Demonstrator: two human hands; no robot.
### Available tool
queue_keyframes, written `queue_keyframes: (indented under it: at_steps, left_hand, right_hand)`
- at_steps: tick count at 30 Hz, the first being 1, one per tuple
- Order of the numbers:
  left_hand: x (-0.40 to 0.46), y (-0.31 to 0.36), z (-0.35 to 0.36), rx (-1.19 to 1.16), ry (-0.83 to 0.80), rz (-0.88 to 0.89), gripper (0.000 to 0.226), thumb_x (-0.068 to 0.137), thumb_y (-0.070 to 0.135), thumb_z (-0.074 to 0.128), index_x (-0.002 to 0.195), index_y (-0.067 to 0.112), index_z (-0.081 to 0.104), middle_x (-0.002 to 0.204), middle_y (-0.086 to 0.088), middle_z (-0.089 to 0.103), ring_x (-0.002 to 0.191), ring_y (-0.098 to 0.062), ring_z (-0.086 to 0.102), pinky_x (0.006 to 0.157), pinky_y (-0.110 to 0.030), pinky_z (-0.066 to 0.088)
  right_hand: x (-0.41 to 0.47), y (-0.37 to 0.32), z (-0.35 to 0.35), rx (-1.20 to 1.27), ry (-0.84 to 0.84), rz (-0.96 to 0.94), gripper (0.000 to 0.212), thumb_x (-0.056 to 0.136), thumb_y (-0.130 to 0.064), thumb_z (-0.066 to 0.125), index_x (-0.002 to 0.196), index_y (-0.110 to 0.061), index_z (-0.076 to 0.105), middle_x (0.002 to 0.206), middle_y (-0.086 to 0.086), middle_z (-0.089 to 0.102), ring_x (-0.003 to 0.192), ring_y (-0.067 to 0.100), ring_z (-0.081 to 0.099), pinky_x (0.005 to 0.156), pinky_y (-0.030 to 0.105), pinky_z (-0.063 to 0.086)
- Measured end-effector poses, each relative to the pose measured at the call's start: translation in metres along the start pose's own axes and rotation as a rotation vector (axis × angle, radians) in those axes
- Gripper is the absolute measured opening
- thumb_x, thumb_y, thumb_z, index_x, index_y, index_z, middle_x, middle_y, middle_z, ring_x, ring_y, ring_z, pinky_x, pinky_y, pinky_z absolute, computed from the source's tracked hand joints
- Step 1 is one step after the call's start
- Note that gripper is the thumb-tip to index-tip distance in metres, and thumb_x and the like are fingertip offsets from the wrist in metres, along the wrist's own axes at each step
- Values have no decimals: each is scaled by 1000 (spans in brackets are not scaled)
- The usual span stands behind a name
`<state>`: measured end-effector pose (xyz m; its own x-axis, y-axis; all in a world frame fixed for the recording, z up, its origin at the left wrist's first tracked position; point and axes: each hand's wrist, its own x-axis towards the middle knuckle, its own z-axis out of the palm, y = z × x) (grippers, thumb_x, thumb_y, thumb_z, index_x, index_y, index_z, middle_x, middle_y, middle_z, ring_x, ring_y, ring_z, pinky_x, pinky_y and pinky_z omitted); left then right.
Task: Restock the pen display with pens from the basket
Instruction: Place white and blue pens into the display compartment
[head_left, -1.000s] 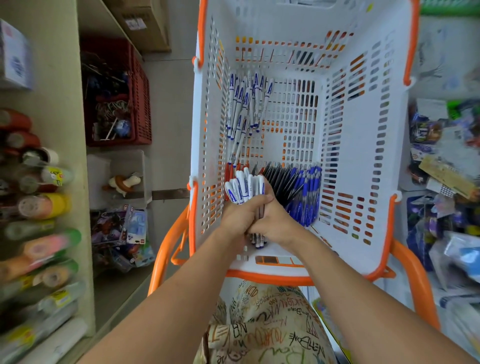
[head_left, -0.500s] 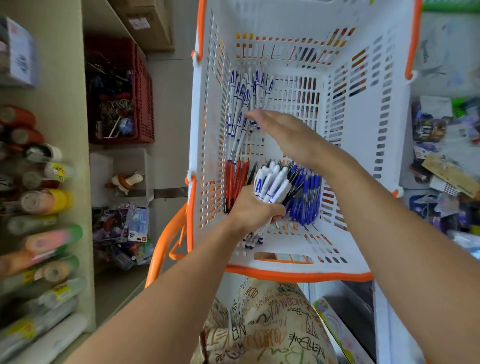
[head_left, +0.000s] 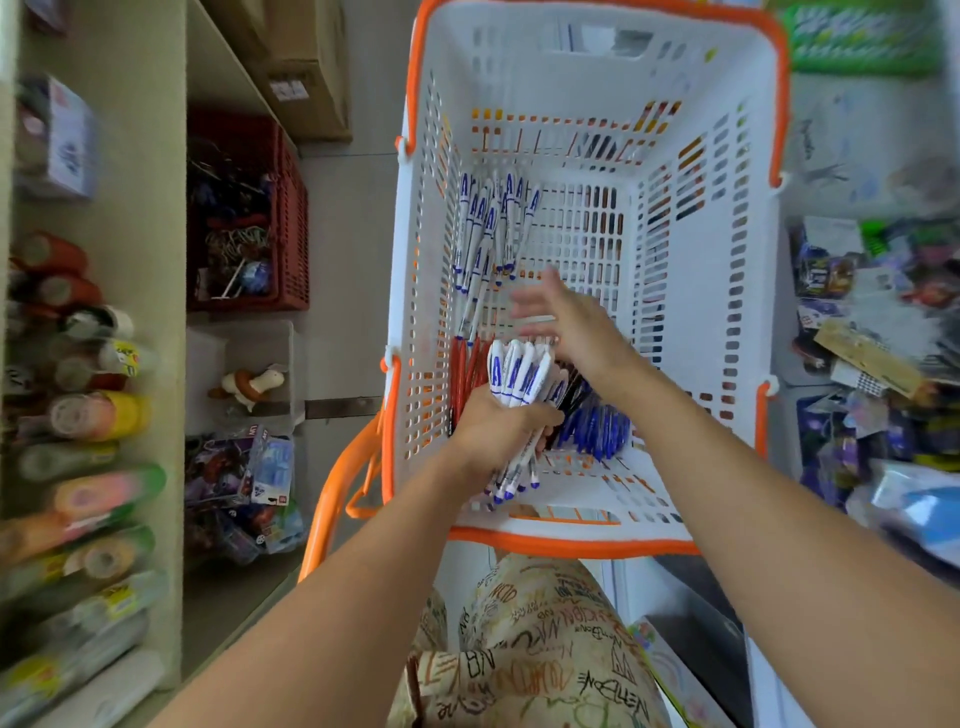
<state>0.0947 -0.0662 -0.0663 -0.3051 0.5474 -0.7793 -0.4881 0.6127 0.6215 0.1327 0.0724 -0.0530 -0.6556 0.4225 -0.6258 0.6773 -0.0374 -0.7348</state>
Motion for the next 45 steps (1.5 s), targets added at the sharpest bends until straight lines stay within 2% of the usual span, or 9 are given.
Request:
queue_keyframes:
  at_steps: [2,9,13,18,26,30,34,39,45]
  left_hand:
    - [-10,15,-2,-134,-22,-3,8,76,8,75,75,6,66,59,-8,61,53,-22,56,59,-31,49]
    - [-79,55,-34,-358,-109,112,19,58,17,76,73,8,67,60,-6,58,50,-17,52,53,-28,45]
    - [-137,48,-68,-537,-25,222,35,73,11,75,104,-5,70,92,-22,64,84,-34,60,88,-51,53]
    - [-232,9,-123,-846,281,279,15,93,6,63,77,8,63,61,-4,58,46,-11,50,46,-19,44]
    - [-416,-101,-191,-1278,714,530,12,84,12,70,72,9,71,66,-4,65,57,-13,58,72,-24,58]
    - [-498,-157,-201,-1407,882,635,24,96,12,55,76,7,67,59,-3,63,40,-9,55,41,-18,47]
    - [-551,-216,-222,-1412,1086,692,33,92,8,63,62,12,77,80,-5,67,44,-7,53,45,-18,46]
    - [-607,-268,-270,-1399,1107,698,12,88,12,66,94,3,72,76,-5,67,58,-14,56,58,-27,48]
    - [-639,-289,-331,-1275,1187,667,12,84,14,74,87,3,74,78,-14,63,51,-14,55,47,-23,48]
  right_hand:
    - [-18,-8,-11,131,195,36,58,104,-58,32,122,-14,67,112,4,71,99,20,69,77,30,53]
    - [-106,-48,15,380,106,-60,18,94,-23,69,93,-5,70,76,13,69,69,26,59,56,26,46]
    - [-127,-91,61,576,-39,-83,15,93,-7,64,80,-12,68,62,6,64,54,21,59,48,22,47]
    - [-153,-140,157,453,-438,-177,18,95,-8,61,80,-14,69,60,4,61,52,14,56,55,30,47]
    - [-276,-199,338,144,-922,-219,12,99,-13,60,87,-10,61,64,5,63,48,16,60,46,24,45]
    - [-337,-206,416,17,-1029,-274,15,99,-16,62,84,-15,60,67,-1,61,50,7,50,46,17,35]
    - [-387,-199,489,-96,-1153,-311,11,98,-17,64,88,-13,65,71,1,59,58,11,46,54,22,31]
    - [-435,-197,565,-10,-1280,-208,8,96,-16,63,90,-12,66,73,2,64,67,14,54,67,27,42]
    - [-456,-219,619,85,-1112,-328,11,98,-17,62,89,-13,67,70,0,65,59,8,58,52,16,48]
